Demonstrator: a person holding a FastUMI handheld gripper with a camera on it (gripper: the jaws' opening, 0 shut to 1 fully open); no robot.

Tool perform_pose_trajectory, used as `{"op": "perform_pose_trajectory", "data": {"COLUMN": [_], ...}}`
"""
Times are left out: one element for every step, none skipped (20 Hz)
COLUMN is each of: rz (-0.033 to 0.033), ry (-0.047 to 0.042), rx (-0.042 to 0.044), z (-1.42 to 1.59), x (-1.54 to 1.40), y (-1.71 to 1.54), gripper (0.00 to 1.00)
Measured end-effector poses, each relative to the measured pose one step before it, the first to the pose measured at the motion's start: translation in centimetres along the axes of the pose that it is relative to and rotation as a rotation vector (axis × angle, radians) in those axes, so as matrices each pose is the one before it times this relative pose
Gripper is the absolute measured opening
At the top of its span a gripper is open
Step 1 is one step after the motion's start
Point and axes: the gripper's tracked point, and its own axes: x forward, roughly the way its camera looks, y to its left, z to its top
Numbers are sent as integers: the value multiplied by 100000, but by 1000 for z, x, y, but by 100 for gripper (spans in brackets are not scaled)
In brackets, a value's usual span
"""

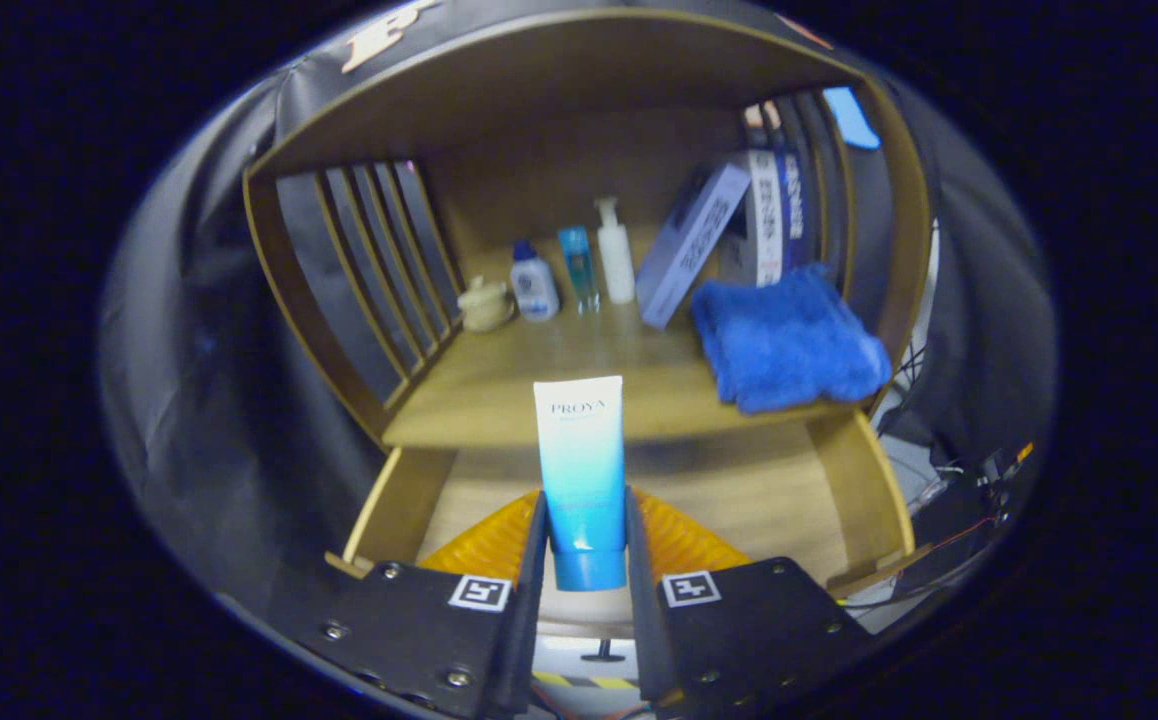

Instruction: Pull open the drawer, take out the items inside it, and place them on the countertop above the cabinet.

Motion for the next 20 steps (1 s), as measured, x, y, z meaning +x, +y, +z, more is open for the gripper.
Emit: {"op": "perform_pose_trajectory", "data": {"rz": [-1191, -1063, -1150, -1885, -2183, -1415, -684, -623, -651, -363, -263, -202, -320, -287, -915, -642, -694, -564, -703, -293], "ry": [-7824, -7724, -6153, -6505, -4549, -4639, -2249, -1094, 904, 1546, 1506, 1907, 1460, 1335, 963, 1180, 1064, 1269, 961, 1436], "rx": [425, 391, 415, 552, 914, 1912, 1447, 254, -928, -1141, -854, -638, -188, -266, -939, -1071, -669, -628, -242, -1], "z": [2352, 2116, 1473, 1547, 1034, 906, 156, -75, -617, -811, -928, -976, -1186, -1115, -1166, -882, -961, -913, -883, -609], "x": [-583, -423, -370, -193, -92, 202, -6, 340, 401, 571, 1347, 1163, 1307, 1136, 1224, 929, 952, 809, 808, 873], "y": [-121, -144, 19, -210, -426, -131, 149, 87, -120, 105, 524, 257, -41, 69, -110, 48, 370, 326, 130, 185], "gripper": [41, 41, 41, 40, 41, 41, 40, 40, 40, 40, 40, 40, 40, 40, 40, 40, 41, 41, 40, 40]}}
